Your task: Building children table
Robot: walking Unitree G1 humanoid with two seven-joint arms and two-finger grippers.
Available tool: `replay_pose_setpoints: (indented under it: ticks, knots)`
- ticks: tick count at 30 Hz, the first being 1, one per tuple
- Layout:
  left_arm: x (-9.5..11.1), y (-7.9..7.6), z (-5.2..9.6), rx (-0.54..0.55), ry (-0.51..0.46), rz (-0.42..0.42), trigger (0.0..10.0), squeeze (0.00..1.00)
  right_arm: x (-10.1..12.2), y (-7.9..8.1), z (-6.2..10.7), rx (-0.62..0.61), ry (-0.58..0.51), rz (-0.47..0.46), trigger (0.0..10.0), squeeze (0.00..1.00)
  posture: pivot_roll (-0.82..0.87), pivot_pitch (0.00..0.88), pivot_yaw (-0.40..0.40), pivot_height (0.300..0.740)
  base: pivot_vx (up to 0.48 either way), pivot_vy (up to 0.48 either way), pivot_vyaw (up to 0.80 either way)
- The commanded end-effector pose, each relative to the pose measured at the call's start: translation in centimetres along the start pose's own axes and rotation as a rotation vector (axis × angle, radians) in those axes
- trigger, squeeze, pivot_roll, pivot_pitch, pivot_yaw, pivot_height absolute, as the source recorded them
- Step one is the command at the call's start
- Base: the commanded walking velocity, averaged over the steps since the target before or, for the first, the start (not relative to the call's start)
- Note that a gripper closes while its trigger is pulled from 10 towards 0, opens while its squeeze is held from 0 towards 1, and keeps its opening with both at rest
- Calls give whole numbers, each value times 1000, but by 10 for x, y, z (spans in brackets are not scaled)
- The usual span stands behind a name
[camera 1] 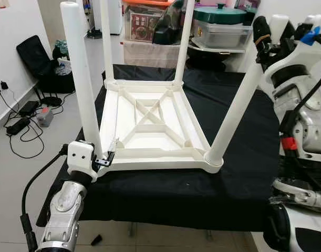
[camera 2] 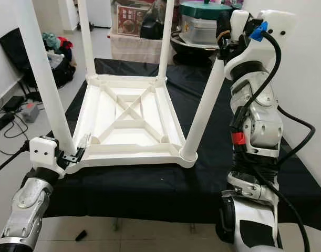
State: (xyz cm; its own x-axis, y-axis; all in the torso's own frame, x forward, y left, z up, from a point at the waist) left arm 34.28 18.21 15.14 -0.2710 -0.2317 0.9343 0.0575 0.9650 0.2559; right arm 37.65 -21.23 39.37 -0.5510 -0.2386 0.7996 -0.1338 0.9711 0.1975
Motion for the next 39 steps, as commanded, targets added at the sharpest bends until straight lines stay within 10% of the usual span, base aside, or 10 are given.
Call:
replay_pose_setpoints:
  ticks: [1, 19, 26, 27, 31, 39]
  knots:
    - [-1, -2, 1, -3, -1, -13, 10000, 0, -4, -7, 0, -34, 19, -21, 0, 0, 104, 0, -100, 740, 0, 0, 0]
    - [-2, 0, 2, 32, 11, -28, 10000, 0, -53, -37, 10, -196, 276, -158, 0, 0, 96, 0, -103, 740, 0, 0, 0]
    - [2, 1, 2, 45, -8, -47, 10000, 0, -78, -87, 23, -478, 357, -319, 0, 0, 101, 0, -108, 740, 0, 0, 0]
    - [5, 0, 2, 47, -19, -53, 10000, 0, -103, -117, 44, -669, 418, -405, 0, 0, 105, 0, -110, 740, 0, 0, 0]
    - [10, -3, 0, 31, -39, -46, 10000, 0, -126, -134, 65, -804, 470, -463, 0, 0, 104, 0, -109, 740, 0, 0, 0]
    - [73, -55, -5, -287, -259, 18, 10000, 0, -162, -131, 91, -880, 566, -516, 0, 0, 115, 0, -111, 740, 0, 0, 0]
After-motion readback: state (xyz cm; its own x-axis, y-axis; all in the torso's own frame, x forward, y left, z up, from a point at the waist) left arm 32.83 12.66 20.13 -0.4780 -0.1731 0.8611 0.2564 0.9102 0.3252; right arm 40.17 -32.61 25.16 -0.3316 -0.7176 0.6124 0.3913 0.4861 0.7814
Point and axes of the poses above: a point about 5 cm out from each wrist's last joint towards the gripper, its own z axis pointing back from the gripper into the wrist, its own x axis along the axis of the wrist's last joint, y = z × x, the point moved 5 cm from there along -z, pointing out of the wrist towards the gripper, and after that the axes turned 7 degrees about -z, right-handed, at the moved point
